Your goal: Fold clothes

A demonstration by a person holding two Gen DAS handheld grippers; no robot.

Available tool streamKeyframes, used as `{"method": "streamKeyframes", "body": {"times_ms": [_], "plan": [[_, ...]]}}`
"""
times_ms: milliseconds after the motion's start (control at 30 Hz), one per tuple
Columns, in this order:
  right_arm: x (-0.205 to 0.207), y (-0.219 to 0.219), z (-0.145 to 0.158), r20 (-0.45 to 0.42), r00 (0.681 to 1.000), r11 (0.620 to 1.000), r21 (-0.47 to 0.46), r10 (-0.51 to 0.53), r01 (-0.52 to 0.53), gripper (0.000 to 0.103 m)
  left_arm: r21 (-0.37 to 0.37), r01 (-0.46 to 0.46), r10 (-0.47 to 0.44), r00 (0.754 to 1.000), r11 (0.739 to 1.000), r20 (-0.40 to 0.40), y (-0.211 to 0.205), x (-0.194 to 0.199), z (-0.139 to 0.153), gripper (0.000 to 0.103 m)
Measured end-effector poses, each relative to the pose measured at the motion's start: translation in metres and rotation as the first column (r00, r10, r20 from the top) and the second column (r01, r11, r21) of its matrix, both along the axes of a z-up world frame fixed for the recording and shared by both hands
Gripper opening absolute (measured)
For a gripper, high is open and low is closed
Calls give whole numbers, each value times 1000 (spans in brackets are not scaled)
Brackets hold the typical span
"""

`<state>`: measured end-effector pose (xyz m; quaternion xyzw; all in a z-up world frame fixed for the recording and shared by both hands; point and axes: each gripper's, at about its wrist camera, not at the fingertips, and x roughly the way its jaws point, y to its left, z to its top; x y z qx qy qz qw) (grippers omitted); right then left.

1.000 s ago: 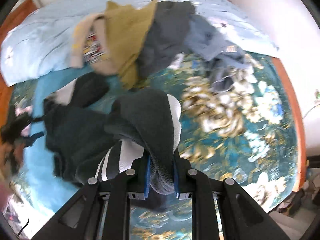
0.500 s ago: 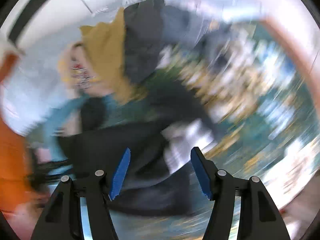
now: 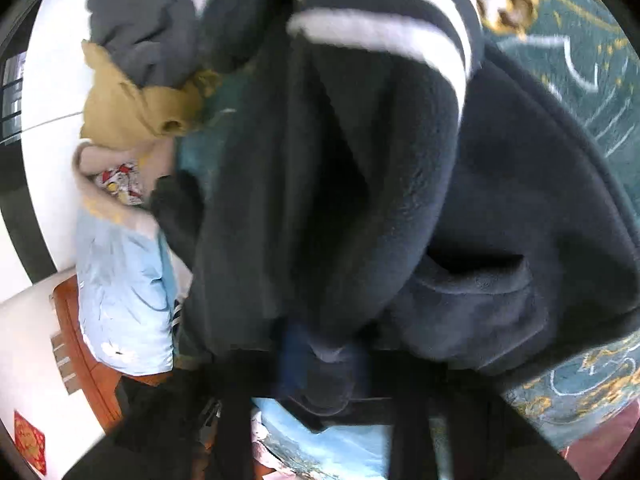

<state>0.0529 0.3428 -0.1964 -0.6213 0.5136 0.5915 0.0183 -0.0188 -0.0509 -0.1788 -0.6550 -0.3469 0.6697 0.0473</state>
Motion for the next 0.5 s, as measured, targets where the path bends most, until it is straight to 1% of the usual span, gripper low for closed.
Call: {"method": "streamKeyframes", "body": {"times_ms": [67, 167, 233, 300, 367, 433, 467, 500], "plan": [[-10, 7, 26, -69, 997, 1000, -9, 25, -25, 6, 34, -35, 36, 998, 999, -46, -3, 2, 24, 13], [-25, 23, 82, -200, 978, 998, -18, 59, -64, 6, 98, -101, 113, 985, 990, -127, -8, 10, 72, 12], [-30, 38, 126, -294, 954, 996, -47, 55, -72, 5, 125, -130, 152, 970, 984, -192, -6, 19, 110, 12], [-30, 49, 169, -381, 922, 992, -63, 74, -106, 5, 142, -143, 176, 950, 980, -259, -4, 29, 153, 12], [-28, 56, 212, -457, 882, 985, -61, 117, -162, 5, 142, -142, 183, 925, 980, -333, 2, 40, 195, 12], [-27, 59, 255, -530, 834, 976, -54, 153, -213, 5, 135, -142, 186, 892, 981, -411, 8, 56, 238, 12], [-26, 58, 273, -560, 812, 971, -50, 166, -233, 5, 134, -148, 193, 873, 980, -447, 10, 64, 259, 12], [-23, 59, 293, -594, 784, 965, -43, 182, -257, 5, 140, -158, 207, 843, 978, -496, 13, 77, 285, 12]]}}
